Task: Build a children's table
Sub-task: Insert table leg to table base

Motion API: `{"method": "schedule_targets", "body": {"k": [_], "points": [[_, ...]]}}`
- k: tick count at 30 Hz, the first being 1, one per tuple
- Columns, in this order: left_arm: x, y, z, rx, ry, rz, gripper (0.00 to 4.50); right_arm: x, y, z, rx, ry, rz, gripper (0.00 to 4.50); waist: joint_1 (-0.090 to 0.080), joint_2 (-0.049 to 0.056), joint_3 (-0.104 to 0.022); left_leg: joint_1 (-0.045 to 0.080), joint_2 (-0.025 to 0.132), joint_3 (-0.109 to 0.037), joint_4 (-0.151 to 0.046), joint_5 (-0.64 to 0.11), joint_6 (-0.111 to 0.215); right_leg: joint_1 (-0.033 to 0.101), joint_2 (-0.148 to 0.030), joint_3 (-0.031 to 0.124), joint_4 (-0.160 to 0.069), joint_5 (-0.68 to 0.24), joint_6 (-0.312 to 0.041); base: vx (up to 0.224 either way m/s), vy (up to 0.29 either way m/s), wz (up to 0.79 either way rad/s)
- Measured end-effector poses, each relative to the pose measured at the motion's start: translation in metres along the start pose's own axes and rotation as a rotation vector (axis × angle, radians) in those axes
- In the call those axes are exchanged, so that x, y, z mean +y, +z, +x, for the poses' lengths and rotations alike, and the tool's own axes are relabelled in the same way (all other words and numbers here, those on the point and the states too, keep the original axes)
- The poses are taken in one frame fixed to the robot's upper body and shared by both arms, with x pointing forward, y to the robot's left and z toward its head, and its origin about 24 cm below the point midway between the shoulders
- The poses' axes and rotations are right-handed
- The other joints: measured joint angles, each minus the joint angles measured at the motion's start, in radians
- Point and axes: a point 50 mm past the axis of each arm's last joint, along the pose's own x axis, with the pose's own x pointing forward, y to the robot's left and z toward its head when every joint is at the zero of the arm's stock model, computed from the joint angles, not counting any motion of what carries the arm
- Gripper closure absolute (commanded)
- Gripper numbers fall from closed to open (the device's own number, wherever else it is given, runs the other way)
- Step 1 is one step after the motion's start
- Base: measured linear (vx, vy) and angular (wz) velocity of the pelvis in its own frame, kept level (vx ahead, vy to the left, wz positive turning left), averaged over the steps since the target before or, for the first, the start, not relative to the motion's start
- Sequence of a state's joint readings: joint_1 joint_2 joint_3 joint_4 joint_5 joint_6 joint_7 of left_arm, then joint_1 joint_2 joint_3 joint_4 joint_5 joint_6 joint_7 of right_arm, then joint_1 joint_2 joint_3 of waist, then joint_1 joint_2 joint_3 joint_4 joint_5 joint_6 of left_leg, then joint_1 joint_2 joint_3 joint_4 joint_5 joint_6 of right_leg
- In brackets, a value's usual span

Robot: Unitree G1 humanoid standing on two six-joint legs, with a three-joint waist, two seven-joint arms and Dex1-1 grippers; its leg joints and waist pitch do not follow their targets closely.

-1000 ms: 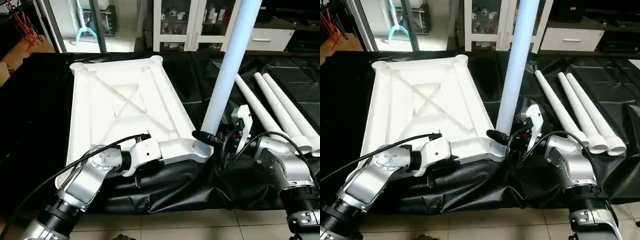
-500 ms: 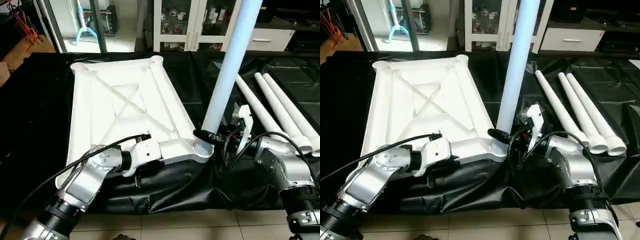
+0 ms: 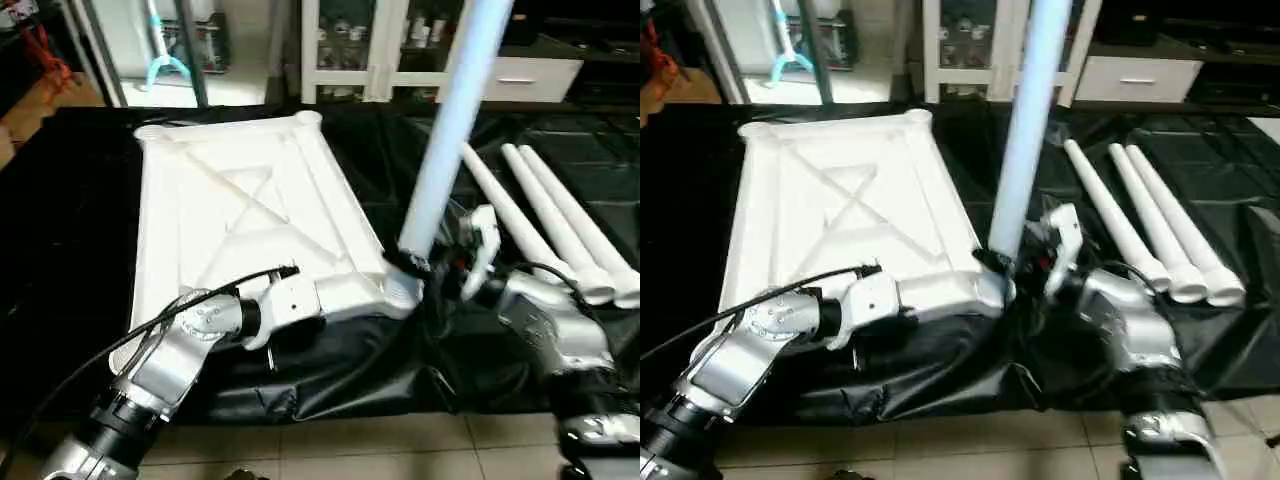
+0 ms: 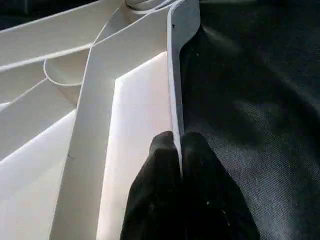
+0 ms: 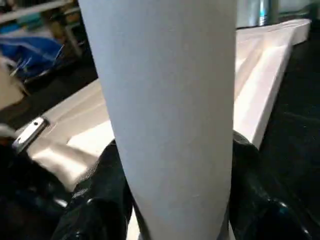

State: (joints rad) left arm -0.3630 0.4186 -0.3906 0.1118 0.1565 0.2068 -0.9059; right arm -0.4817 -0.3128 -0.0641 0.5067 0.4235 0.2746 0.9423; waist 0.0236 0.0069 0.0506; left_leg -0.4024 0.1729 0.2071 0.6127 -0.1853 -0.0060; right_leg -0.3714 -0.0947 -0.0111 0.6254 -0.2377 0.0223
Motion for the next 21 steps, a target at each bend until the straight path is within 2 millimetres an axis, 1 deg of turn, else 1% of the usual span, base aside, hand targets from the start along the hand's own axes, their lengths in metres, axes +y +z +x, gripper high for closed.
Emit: {"method": "schedule_targets", "body": {"k": [3,4,5,6,7,8,9,11,14,16,18,20,21], "points": [[0.003,0.001,-0.001,0.002,0.019,0.011,4.50,-0.003,0.004,0.005,-0.050,-0.039,0.045,2.53,-0.010,-0.001,0.000,0.000,0.000,0.000,0.000,0.000,-0.001,-0.002,0.000,0.000,0.002,0.000,0.000,0.000,0.000,0.00],[0.001,-0.003,-0.001,0.014,0.010,-0.001,4.50,-0.011,0.010,0.006,-0.132,-0.122,0.160,2.53,-0.016,-0.001,-0.001,0.000,0.000,0.000,-0.001,0.000,-0.001,-0.002,0.000,0.000,0.001,0.000,0.000,0.000,0.000,0.00],[-0.003,-0.004,0.000,0.007,0.000,-0.004,4.50,-0.022,0.014,-0.002,-0.183,-0.204,0.234,2.53,-0.014,-0.001,0.000,-0.001,-0.001,0.001,-0.001,0.000,-0.001,-0.003,-0.001,0.001,0.001,0.001,-0.001,0.000,0.000,0.00],[-0.007,-0.002,0.001,0.000,-0.018,0.008,4.50,-0.033,0.015,-0.016,-0.221,-0.282,0.282,2.55,-0.007,-0.001,-0.001,0.001,-0.001,0.001,-0.003,0.001,-0.001,-0.004,-0.001,0.000,-0.003,0.001,-0.001,0.000,0.000,0.00],[-0.008,-0.002,0.002,-0.001,-0.025,0.009,4.50,-0.037,0.016,-0.021,-0.249,-0.313,0.312,2.60,-0.006,-0.001,-0.002,0.002,0.000,0.004,-0.004,0.001,-0.001,-0.004,-0.001,0.002,-0.002,0.001,-0.002,0.000,0.000,0.00],[-0.008,-0.002,0.001,-0.002,-0.026,0.011,4.50,-0.038,0.018,-0.023,-0.266,-0.327,0.325,2.62,-0.006,0.001,-0.003,0.002,0.000,0.006,-0.005,0.001,-0.001,-0.005,-0.001,0.003,-0.002,0.001,-0.002,0.000,0.000,0.00],[-0.008,-0.002,0.001,-0.004,-0.024,0.012,4.50,-0.039,0.018,-0.025,-0.281,-0.332,0.341,2.62,-0.007,0.002,-0.004,0.001,0.000,0.007,-0.006,0.001,-0.001,-0.002,-0.001,0.004,-0.002,0.001,-0.002,0.052,0.000,-0.05],[-0.007,-0.001,0.001,-0.007,-0.023,0.014,4.50,-0.039,0.015,-0.024,-0.277,-0.335,0.362,2.64,-0.007,0.002,-0.004,0.001,0.001,0.007,-0.006,0.002,0.000,-0.003,-0.001,0.003,-0.001,0.001,-0.001,0.026,0.000,-0.03],[-0.008,-0.001,0.002,-0.008,-0.024,0.017,4.50,-0.039,0.014,-0.024,-0.270,-0.330,0.366,2.64,-0.001,0.002,-0.004,0.000,0.001,0.008,-0.008,0.002,0.000,-0.004,-0.001,0.003,-0.001,0.001,-0.001,0.000,0.000,0.00],[-0.007,0.000,0.002,-0.010,-0.023,0.021,4.50,-0.035,0.017,-0.020,-0.269,-0.287,0.348,2.64,0.002,0.002,-0.004,0.000,0.001,0.010,-0.008,0.002,0.000,-0.005,-0.001,0.004,-0.001,0.001,-0.001,0.000,0.000,0.00],[-0.007,-0.001,0.002,-0.009,-0.024,0.021,4.50,-0.027,0.025,-0.016,-0.270,-0.209,0.291,2.64,0.005,0.002,-0.004,0.000,0.001,0.011,-0.008,0.002,0.000,-0.006,-0.001,0.004,-0.001,0.001,-0.001,0.000,0.000,0.00],[-0.007,0.000,0.002,-0.010,-0.024,0.025,4.50,-0.017,0.036,-0.010,-0.268,-0.121,0.186,2.64,0.007,0.002,-0.004,0.000,0.002,0.011,-0.008,0.002,0.000,-0.006,-0.001,0.004,-0.001,0.001,-0.001,0.000,0.000,0.00],[-0.006,0.001,0.003,-0.012,-0.022,0.030,4.50,-0.012,0.041,-0.008,-0.256,-0.084,0.106,2.64,0.007,0.001,-0.004,0.000,0.002,0.011,-0.008,0.002,0.000,-0.006,-0.001,0.004,-0.001,0.001,-0.001,0.000,0.000,0.00]]}}
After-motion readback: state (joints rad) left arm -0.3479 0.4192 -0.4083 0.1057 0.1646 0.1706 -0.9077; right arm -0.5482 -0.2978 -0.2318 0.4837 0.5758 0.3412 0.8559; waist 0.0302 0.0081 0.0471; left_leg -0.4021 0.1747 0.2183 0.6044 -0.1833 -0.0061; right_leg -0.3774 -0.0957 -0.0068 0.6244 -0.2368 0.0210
